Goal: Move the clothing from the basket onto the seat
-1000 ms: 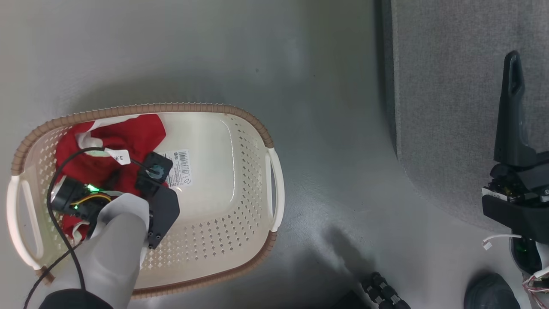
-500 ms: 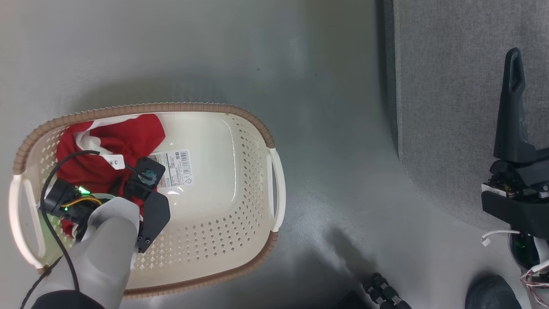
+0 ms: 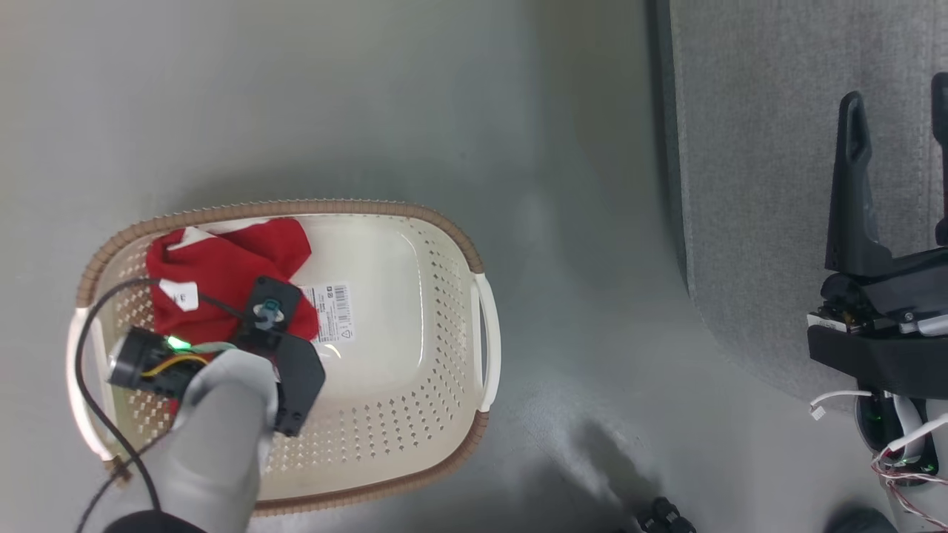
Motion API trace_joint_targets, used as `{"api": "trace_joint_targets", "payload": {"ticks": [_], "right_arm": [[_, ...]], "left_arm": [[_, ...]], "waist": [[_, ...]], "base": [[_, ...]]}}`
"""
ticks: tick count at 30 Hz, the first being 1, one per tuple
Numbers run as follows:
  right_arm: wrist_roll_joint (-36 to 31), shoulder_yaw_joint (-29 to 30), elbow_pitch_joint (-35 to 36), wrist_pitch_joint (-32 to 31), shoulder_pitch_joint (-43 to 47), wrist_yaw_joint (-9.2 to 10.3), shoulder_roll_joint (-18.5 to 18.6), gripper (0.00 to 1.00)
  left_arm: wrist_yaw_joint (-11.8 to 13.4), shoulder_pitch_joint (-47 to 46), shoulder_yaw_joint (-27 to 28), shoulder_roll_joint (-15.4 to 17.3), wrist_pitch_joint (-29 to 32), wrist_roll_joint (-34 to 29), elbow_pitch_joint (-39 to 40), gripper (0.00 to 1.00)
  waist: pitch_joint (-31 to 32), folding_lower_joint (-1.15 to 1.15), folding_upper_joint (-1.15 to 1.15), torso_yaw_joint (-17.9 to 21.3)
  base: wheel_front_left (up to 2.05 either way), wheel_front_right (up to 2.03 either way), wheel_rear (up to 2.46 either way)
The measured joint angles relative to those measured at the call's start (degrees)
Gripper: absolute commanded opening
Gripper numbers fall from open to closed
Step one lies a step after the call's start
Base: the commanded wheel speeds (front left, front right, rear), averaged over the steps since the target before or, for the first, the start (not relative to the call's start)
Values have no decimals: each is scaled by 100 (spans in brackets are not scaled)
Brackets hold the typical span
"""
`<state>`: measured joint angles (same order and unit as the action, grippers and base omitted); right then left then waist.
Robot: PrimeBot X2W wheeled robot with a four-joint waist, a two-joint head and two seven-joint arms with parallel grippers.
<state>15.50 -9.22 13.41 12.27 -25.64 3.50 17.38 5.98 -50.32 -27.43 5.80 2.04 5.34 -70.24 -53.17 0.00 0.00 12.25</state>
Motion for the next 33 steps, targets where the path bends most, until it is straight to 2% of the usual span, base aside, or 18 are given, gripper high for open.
{"api": "trace_joint_targets", "payload": {"ticks": [4, 13, 17, 22, 27, 33], "right_arm": [[4, 3, -181, 42, 1, -5, -7, 100], [11, 3, -542, 77, 74, -5, -27, 100], [16, 2, -686, 94, 199, -7, -37, 100], [19, 54, -864, 100, 419, -5, -31, 100], [20, 76, -1047, 101, 699, -5, -21, 100], [34, -11, -1252, 101, 865, -7, -34, 100]], "left_arm": [[-96, 128, 115, -175, -260, 211, -5, 0], [-320, 376, 328, -250, -855, 564, -37, 0], [-502, 505, 459, -270, -1125, 642, -53, 0], [-489, 714, 483, -390, -1377, 866, -38, 0], [-350, 864, 649, -430, -1482, 1151, 123, 0], [-320, 1543, 281, -398, -1579, 1789, 1018, 0]], "waist": [[195, 0, 0, -57], [717, 0, 0, -221], [983, 0, 0, -293], [1343, -1, 0, -390], [1730, -1, 0, -511], [2307, -1, 1, -682]], "base": [[0, 0, 0], [0, 0, 0], [0, 0, 0], [0, 0, 0], [0, 0, 0], [0, 0, 0]]}}
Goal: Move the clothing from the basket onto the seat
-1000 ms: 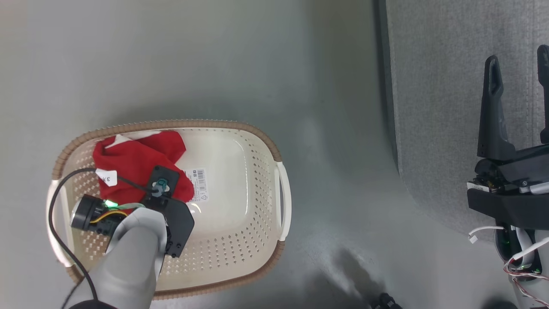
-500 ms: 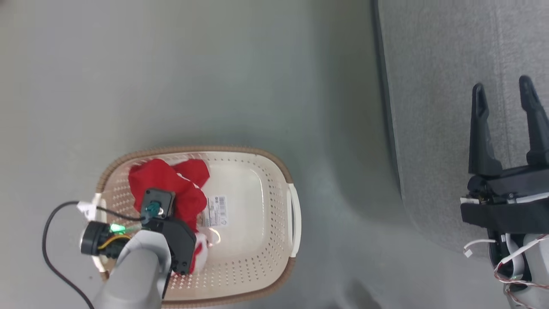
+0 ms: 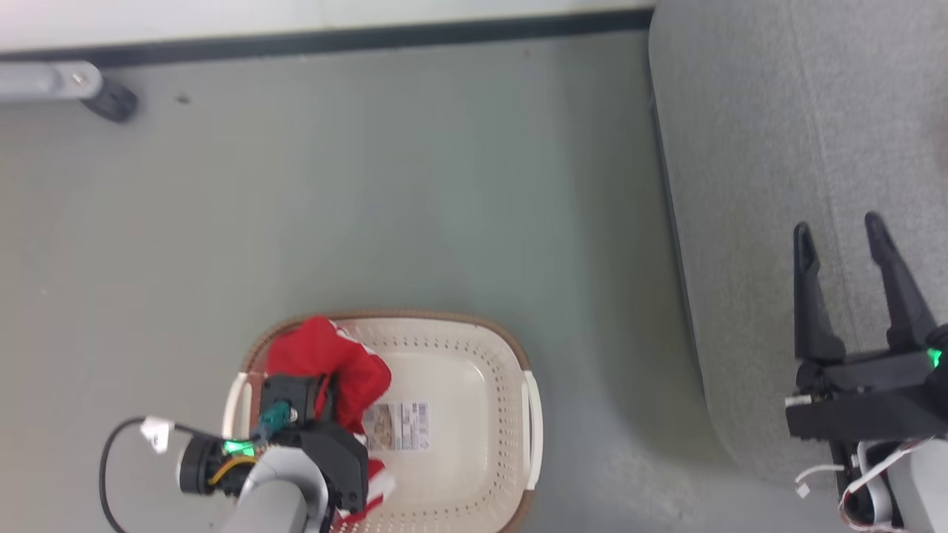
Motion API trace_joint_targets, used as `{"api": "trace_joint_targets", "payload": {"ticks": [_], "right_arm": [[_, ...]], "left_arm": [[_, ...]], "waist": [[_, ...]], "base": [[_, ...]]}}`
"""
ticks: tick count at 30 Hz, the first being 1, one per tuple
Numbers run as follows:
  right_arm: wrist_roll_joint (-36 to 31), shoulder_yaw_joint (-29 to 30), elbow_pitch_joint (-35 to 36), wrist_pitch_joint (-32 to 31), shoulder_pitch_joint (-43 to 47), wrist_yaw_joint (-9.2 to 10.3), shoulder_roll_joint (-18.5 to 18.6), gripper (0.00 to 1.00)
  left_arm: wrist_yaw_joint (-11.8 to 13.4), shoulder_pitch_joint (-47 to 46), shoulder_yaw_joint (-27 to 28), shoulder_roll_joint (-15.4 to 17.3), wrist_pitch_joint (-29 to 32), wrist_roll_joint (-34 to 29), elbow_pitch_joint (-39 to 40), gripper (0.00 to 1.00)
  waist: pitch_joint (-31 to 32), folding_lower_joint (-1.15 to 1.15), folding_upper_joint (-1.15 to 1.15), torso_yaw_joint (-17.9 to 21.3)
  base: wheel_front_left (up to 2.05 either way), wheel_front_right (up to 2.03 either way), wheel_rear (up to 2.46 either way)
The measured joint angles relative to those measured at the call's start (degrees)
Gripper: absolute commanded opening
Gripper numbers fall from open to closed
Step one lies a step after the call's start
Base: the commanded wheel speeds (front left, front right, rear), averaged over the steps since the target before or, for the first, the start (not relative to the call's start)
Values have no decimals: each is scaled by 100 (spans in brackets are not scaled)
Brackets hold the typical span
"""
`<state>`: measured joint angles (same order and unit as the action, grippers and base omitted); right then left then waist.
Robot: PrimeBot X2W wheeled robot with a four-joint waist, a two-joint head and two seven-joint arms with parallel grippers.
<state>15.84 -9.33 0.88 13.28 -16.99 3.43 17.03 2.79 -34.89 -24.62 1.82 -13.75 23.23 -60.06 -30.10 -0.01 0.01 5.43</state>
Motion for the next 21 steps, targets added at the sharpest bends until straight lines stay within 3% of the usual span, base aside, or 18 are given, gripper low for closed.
{"api": "trace_joint_targets", "payload": {"ticks": [8, 21], "right_arm": [[40, -13, -201, 0, 392, 1, -11, 100], [174, -35, -346, -10, 1111, 10, -59, 100]], "left_arm": [[129, 377, -185, 8, -24, 447, 683, 0], [177, 776, -9, 15, -54, 381, 2084, 0]], "waist": [[598, 0, 0, -133], [1661, 1, 0, -338]], "base": [[0, 0, 0], [0, 0, 0]]}}
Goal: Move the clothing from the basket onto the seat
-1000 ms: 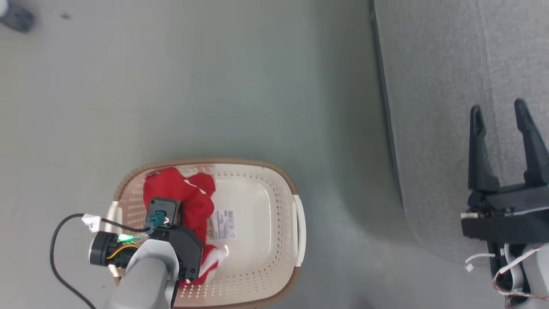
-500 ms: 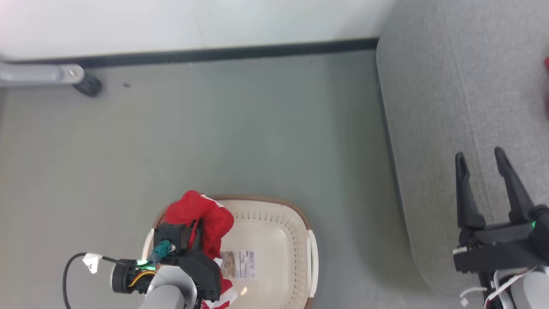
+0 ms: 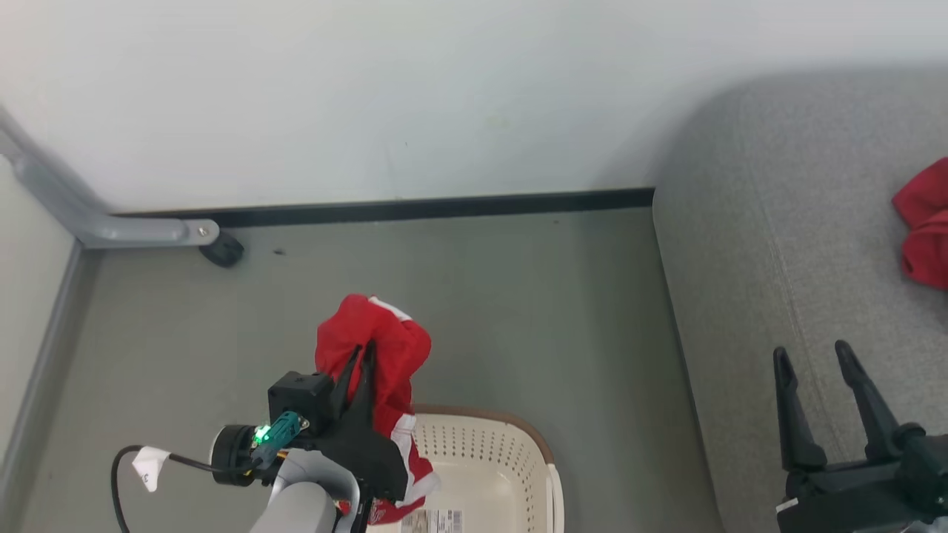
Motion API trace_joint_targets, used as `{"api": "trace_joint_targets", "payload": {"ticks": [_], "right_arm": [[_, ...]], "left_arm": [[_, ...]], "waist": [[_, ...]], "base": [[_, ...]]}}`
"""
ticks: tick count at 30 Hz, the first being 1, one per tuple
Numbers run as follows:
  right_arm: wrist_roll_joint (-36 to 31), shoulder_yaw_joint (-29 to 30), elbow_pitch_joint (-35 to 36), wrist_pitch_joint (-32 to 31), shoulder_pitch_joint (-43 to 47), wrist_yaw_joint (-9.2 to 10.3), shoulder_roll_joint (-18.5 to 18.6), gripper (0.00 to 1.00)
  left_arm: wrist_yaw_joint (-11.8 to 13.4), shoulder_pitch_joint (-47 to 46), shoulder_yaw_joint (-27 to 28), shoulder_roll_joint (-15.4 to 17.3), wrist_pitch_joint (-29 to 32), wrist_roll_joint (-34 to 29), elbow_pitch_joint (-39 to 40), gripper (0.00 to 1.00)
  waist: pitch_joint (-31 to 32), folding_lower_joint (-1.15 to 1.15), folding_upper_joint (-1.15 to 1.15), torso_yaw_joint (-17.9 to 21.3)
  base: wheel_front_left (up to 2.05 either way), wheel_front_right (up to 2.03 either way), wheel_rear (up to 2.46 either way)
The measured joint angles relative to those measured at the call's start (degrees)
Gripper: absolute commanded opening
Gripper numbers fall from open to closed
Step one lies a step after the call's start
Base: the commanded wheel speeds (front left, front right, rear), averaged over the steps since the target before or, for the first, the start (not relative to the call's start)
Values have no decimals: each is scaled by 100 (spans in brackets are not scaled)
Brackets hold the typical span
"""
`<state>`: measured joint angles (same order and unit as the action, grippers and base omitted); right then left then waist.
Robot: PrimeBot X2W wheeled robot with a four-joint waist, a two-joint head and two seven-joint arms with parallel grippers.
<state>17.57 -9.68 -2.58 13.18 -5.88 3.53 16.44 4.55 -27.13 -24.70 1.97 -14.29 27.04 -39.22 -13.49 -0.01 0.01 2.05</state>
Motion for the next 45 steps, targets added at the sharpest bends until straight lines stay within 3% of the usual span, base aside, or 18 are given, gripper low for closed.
{"api": "trace_joint_targets", "payload": {"ticks": [11, 25, 36, 45], "right_arm": [[14, -166, 21, -65, 452, 0, -98, 100], [14, -401, 189, -224, 777, 0, -178, 100], [14, -645, 421, -355, 897, -11, -257, 100], [7, -1183, 788, -437, 874, -274, -428, 100]], "left_arm": [[-15, 422, 166, 145, -1, -192, 1722, 0], [-443, 438, 63, 163, -3, -162, 3266, 0], [-509, 403, -138, 145, 7, -147, 3883, 0], [-498, 367, -198, 136, 145, -137, 4007, 0]], "waist": [[738, 0, 0, -110], [1269, 0, 0, -104], [1405, 1, -1, -19], [1414, 1, -1, -7]], "base": [[0, 0, 0], [0, 0, 0], [0, 0, 0], [0, 0, 0]]}}
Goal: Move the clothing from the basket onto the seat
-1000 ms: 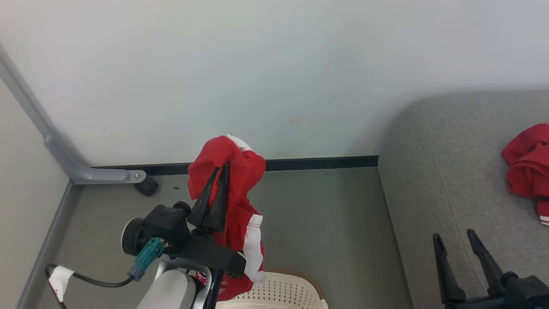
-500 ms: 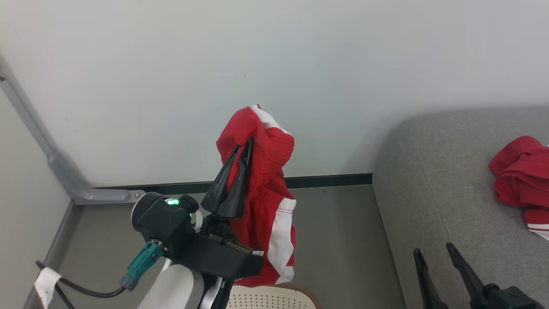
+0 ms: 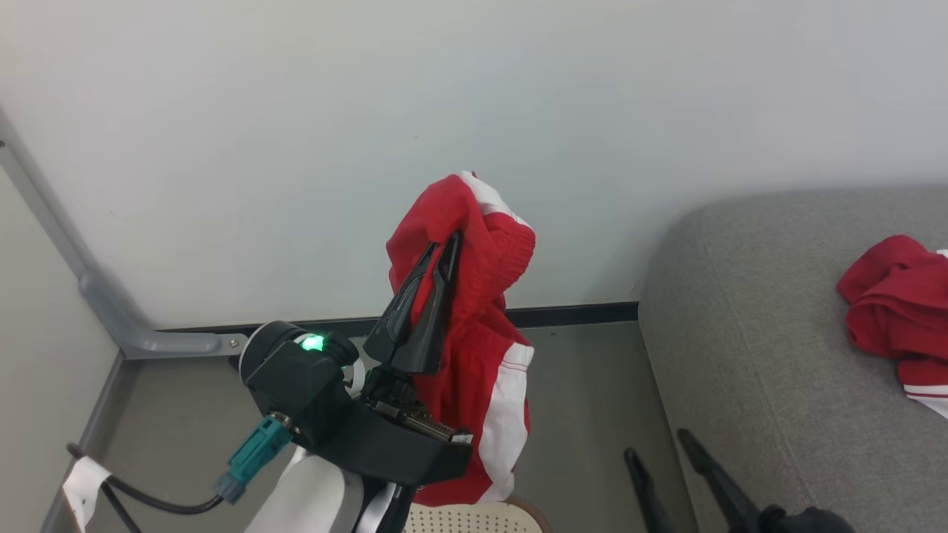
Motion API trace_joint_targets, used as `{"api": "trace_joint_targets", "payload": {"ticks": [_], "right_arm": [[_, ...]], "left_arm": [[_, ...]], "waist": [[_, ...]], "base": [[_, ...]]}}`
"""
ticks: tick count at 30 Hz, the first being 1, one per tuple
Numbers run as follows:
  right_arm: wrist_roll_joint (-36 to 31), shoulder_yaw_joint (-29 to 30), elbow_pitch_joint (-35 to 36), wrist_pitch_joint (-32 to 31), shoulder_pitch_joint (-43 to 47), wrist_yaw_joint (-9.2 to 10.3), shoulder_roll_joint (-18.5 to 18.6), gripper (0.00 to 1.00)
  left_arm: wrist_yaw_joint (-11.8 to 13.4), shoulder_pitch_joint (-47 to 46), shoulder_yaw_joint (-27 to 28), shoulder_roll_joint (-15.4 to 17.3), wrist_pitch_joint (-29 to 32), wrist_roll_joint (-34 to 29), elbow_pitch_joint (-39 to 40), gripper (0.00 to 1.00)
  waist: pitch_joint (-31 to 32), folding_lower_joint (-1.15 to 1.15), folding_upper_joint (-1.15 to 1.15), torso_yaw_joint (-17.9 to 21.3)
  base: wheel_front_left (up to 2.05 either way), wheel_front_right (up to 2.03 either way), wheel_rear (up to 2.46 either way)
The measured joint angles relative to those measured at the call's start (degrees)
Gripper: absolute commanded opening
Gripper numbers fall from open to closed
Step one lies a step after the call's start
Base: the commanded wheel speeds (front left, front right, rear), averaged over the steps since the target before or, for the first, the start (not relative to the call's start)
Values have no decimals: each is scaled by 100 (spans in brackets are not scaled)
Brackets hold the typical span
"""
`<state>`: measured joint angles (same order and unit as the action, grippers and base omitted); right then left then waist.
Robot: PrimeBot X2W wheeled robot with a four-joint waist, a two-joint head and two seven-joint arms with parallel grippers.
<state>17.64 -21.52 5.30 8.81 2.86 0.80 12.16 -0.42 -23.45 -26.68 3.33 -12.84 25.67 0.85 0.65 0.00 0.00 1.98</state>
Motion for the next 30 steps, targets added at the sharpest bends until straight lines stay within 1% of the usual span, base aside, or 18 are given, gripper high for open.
{"api": "trace_joint_targets", "payload": {"ticks": [8, 15, 20, 27, 30], "right_arm": [[-3, -778, 224, -125, -313, -364, -445, 100], [0, -1236, 76, -258, -934, -534, -778, 100], [1, -1421, -376, -321, -1460, -559, -804, 100], [19, -1637, -914, -321, -1975, -593, -825, 100], [65, -1673, -972, -304, -2053, -593, -827, 100]], "left_arm": [[48, -89, -88, -7, 98, 5, 38, 0], [93, -91, -197, -14, 165, 41, 58, 0], [88, -181, -376, -30, 208, 203, 45, 0], [100, -211, -405, -26, 214, 208, 130, 0], [100, -211, -454, -29, 215, 208, 156, 0]], "waist": [[0, 0, 0, -39], [-13, 0, 0, -99], [-24, 0, 0, -222], [-39, 0, 0, -383], [-42, 0, 0, -411]], "base": [[0, 0, 0], [0, 0, 0], [0, 0, 0], [0, 0, 0], [0, 0, 0]]}}
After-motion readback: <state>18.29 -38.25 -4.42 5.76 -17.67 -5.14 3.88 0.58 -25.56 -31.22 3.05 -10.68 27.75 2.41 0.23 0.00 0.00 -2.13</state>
